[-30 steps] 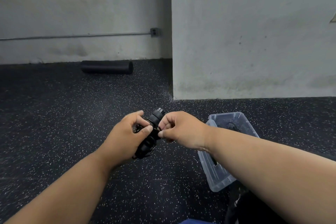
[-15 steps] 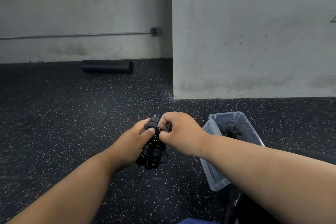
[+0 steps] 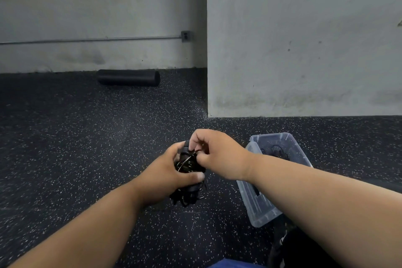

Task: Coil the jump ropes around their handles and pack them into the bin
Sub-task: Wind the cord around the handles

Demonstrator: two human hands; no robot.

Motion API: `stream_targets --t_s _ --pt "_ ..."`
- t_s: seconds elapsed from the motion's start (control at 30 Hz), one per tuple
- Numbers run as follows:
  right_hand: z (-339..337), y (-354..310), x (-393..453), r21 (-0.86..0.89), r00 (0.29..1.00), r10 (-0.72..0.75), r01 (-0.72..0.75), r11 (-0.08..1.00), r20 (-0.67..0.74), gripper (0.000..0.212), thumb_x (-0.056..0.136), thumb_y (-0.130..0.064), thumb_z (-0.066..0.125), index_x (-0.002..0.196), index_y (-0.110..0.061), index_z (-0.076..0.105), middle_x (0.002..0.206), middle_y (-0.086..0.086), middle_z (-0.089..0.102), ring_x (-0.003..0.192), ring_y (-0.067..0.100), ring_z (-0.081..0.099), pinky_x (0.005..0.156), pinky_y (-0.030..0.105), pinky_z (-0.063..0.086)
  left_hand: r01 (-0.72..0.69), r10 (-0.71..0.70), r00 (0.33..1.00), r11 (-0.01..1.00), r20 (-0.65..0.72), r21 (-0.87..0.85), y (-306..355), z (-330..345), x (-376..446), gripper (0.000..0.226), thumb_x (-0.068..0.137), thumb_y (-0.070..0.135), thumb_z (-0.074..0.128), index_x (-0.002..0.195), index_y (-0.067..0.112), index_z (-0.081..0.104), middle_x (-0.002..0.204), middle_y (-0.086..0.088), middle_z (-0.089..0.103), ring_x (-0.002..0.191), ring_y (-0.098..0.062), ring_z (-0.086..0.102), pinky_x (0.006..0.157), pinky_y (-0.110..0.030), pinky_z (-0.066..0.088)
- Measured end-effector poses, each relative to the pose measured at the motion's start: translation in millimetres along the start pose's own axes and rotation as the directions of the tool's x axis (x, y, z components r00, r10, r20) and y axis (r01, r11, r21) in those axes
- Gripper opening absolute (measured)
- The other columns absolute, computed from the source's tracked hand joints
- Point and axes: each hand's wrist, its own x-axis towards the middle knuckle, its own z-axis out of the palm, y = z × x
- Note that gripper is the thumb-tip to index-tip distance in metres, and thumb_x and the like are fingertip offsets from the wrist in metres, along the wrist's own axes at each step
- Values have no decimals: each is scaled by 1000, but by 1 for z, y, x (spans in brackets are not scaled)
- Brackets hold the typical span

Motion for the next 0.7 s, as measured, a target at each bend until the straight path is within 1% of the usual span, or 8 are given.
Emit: stream_targets --t_s 0.07,0.17,0.27,0.37,0.43,0.57,0.63,0.7 --pt "-4 0 1 -241 988 -152 145 960 -9 27 85 -6 55 94 -31 55 91 -11 57 79 11 55 68 31 48 20 -20 1000 1000 -2 18 1 1 0 71 82 16 90 132 47 51 117 2 75 97 -10 77 79 -26 63" --pt "-16 3 7 -596 894 -447 371 712 23 19 80 -9 55 96 -18 56 94 3 56 70 26 56 52 39 50 27 -26 999 998 -24 54 5 -1 2 63 82 5 85 125 43 59 110 -3 75 89 -22 78 69 -37 65" --pt "-28 6 9 -691 815 -577 445 569 50 18 79 -8 59 94 -14 52 90 8 56 65 27 53 46 34 44 38 -37 999 998 -11 54 12 -4 3 51 84 -1 80 121 29 64 103 -8 75 81 -22 77 60 -33 61" --pt "-31 7 11 -724 771 -630 487 488 94 11 86 -14 50 96 -16 44 90 9 56 67 28 51 47 35 41 76 -86 993 990 85 120 13 -5 6 38 82 4 82 113 20 67 95 -7 79 86 -26 78 74 -43 65" --pt "-28 10 12 -735 766 -634 490 469 107 13 85 -15 50 97 -16 46 89 10 56 68 29 51 48 37 42 108 -128 985 982 119 158 10 -6 7 34 82 5 81 110 19 68 92 -4 79 86 -23 78 78 -40 65" --pt "-15 18 10 -724 784 -614 477 498 95 20 80 -13 54 97 -12 64 89 7 58 70 28 53 54 39 48 188 -217 960 968 178 169 3 -3 7 32 80 5 79 107 13 64 85 -5 75 76 -21 73 66 -35 61" --pt "-5 21 9 -705 798 -599 467 534 75 19 81 -14 54 92 -13 69 86 5 60 68 26 54 54 36 49 213 -243 952 963 188 164 -2 2 5 34 81 3 80 108 11 61 84 -6 73 73 -21 73 62 -31 58" --pt "3 21 9 -651 836 -548 430 625 26 21 83 -18 52 90 -16 72 85 3 63 68 26 58 55 35 51 236 -254 953 964 167 120 -7 8 4 39 82 6 81 113 10 60 87 -6 73 72 -19 73 58 -28 55"
